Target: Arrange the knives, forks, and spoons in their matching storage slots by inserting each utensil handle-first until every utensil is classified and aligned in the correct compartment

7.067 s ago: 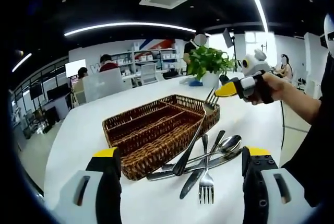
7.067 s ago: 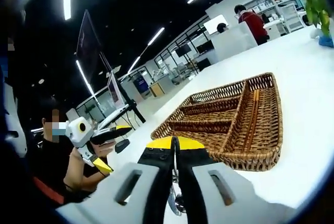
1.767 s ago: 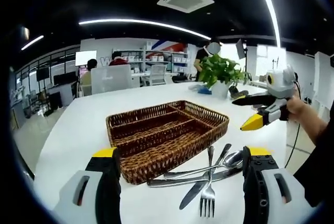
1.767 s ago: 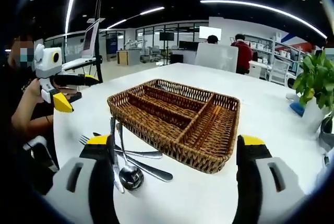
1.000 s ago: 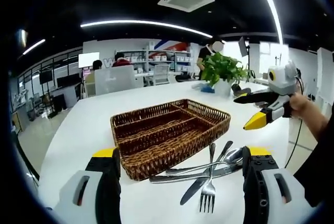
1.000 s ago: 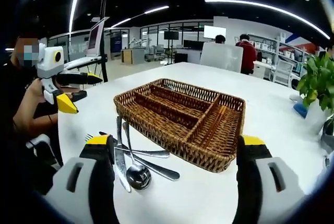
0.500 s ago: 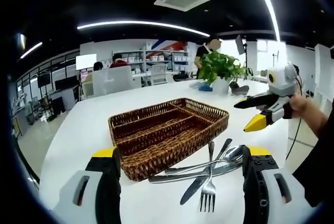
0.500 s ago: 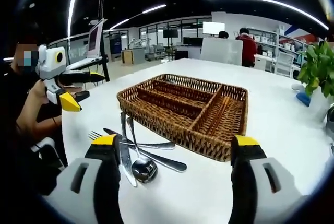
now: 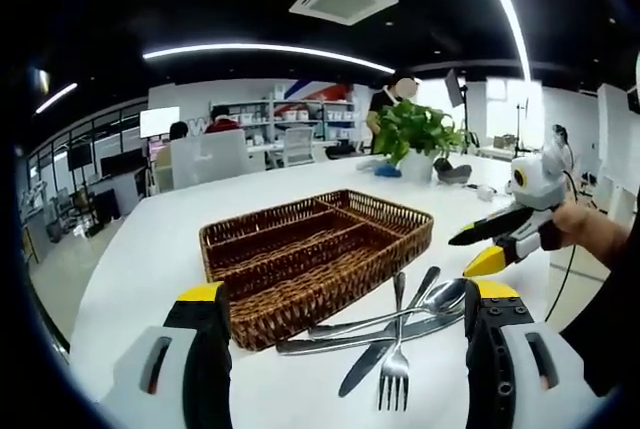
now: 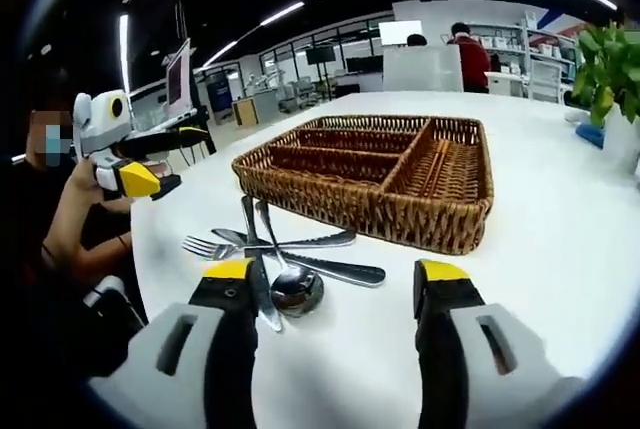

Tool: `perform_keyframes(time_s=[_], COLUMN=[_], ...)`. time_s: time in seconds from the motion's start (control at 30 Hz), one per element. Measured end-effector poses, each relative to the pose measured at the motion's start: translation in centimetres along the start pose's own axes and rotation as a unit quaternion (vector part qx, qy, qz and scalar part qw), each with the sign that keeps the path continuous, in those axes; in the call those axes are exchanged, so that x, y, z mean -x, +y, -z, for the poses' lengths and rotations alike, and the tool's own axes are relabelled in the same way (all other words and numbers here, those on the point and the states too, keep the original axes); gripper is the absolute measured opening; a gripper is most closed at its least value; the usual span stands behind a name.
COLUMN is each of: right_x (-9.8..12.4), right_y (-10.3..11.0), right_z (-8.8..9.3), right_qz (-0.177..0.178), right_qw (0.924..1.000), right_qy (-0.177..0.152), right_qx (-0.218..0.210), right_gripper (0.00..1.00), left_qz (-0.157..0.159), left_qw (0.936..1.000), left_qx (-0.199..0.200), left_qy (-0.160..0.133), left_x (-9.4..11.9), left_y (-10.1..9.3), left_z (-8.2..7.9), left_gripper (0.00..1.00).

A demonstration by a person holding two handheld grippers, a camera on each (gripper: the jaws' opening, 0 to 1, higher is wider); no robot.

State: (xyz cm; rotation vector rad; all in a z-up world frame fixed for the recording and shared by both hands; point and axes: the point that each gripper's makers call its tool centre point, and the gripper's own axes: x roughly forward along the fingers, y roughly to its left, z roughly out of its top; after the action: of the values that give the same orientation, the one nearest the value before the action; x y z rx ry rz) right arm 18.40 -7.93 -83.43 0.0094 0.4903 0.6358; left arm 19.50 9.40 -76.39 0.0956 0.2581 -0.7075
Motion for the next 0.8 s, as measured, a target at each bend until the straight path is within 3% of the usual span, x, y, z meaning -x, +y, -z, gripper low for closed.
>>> perform_keyframes(time_s=[0.47, 0.8], right_x=[-1.2, -2.0], right_y=[1.7, 2.4], right_z=[2.2, 2.7], right_qz=[-0.047, -0.068], right_qw=[0.9962, 0.9882], right_qy=[0.006, 0.002], right_qx=[-0.073, -0.137], right_gripper=[0.28, 0.17], left_qz=[0.003, 0.005], left_qw=[0.9999, 0.9999], left_qx=[0.005, 0.005], left_qy=[0.011, 0.013], left_x=[-0.1, 0.0], left_y=[-0.1, -0.1], left_z=[1.1, 1.4], left_gripper=[0.99, 0.99])
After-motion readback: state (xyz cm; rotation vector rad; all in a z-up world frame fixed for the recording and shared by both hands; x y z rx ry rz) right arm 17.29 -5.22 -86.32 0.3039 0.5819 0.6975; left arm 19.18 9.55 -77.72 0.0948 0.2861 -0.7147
